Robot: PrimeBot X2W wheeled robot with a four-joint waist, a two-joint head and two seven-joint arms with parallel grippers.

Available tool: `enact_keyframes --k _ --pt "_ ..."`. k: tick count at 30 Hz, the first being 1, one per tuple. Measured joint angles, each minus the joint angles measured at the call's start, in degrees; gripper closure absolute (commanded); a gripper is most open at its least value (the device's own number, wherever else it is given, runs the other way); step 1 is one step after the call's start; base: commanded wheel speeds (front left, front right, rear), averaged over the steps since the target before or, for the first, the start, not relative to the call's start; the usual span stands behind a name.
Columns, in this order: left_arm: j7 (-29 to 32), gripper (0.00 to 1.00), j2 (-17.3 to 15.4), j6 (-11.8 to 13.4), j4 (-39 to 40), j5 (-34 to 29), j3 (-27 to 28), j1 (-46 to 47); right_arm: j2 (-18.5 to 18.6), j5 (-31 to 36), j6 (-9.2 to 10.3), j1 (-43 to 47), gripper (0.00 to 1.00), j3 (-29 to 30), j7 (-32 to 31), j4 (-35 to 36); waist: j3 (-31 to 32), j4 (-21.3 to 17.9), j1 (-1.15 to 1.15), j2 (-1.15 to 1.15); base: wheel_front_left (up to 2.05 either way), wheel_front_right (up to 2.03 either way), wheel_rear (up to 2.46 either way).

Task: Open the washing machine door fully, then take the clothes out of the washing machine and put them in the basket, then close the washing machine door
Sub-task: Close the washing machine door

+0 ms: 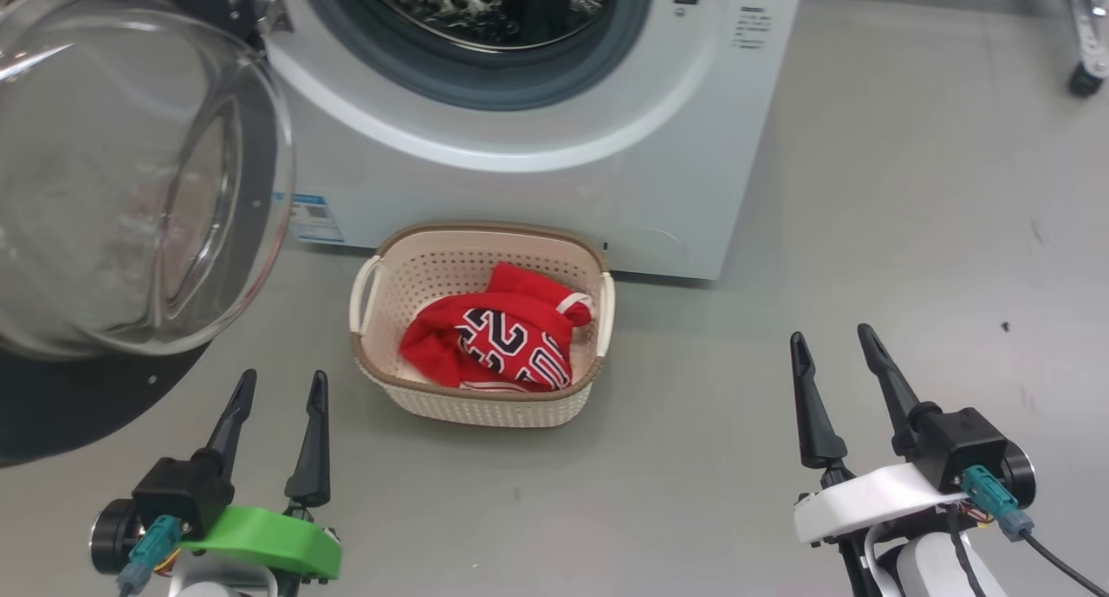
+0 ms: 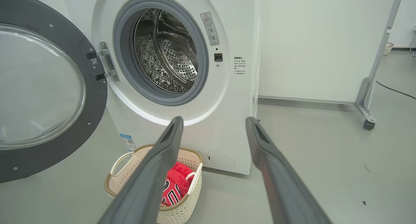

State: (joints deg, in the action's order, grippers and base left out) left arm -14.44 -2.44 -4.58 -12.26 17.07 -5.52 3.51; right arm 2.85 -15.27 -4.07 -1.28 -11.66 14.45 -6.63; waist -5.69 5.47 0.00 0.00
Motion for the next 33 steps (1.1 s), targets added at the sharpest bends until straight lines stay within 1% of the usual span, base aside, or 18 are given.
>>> enact_keyframes --k 6,11,15,27,33 --pt "0.0 0.00 0.0 1.3 0.0 0.0 1.2 0.0 0.1 0.8 -0.86 -0.7 0.00 -1.6 0.0 -0.7 -0.2 4.4 0.00 0.00 0.00 0.00 0.00" --pt "0.0 0.00 0.1 1.8 0.6 0.1 1.4 0.0 0.1 0.8 -1.36 -0.9 0.00 -2.6 0.0 -1.2 -0.2 8.3 0.00 0.00 0.00 0.00 0.00" --pt "0.0 0.00 0.1 2.3 1.4 0.1 1.5 0.0 0.1 0.8 -1.40 -1.2 0.00 -2.8 0.0 -1.4 -0.2 11.5 0.00 0.00 0.00 0.00 0.00" --pt "0.0 0.00 0.1 2.3 1.6 0.7 0.1 0.0 0.1 0.8 -1.40 -1.2 0.00 -1.4 0.0 -1.5 0.1 21.1 0.00 0.00 0.00 0.00 0.00" --pt "0.0 0.00 0.1 3.0 2.4 1.1 2.3 0.0 0.1 0.8 -1.58 -2.1 0.00 -3.5 0.0 -2.2 0.1 24.6 0.00 0.00 0.00 0.00 0.00"
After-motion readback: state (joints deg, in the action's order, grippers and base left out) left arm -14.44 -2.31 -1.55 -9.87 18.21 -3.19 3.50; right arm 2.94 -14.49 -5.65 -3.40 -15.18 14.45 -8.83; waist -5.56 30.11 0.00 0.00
